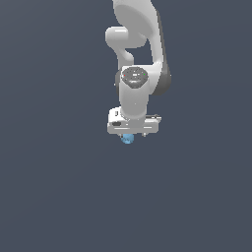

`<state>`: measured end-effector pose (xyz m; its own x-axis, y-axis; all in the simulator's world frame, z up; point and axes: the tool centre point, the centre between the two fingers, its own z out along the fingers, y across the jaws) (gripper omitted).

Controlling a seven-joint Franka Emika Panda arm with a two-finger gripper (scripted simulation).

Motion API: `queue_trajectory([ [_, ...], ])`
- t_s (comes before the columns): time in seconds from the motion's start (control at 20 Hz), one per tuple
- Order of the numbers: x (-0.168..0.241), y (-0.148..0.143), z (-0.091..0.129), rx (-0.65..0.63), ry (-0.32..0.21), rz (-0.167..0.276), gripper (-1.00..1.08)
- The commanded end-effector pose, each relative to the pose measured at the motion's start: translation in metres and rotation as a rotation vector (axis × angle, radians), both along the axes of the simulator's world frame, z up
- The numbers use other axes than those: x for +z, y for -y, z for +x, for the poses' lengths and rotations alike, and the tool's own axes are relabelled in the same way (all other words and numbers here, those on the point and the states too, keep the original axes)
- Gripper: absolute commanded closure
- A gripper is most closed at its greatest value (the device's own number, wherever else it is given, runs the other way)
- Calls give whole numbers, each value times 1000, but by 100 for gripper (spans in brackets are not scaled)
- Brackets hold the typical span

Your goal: Pick up the object and move it to a goal position.

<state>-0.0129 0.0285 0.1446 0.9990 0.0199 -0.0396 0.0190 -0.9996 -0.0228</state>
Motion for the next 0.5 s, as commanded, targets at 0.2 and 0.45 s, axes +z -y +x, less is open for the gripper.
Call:
queue_trajectory([
  [0.2,1,-1,0,10,0,3,-92],
  [0.45,4,-2,1,24,0,10,-92],
])
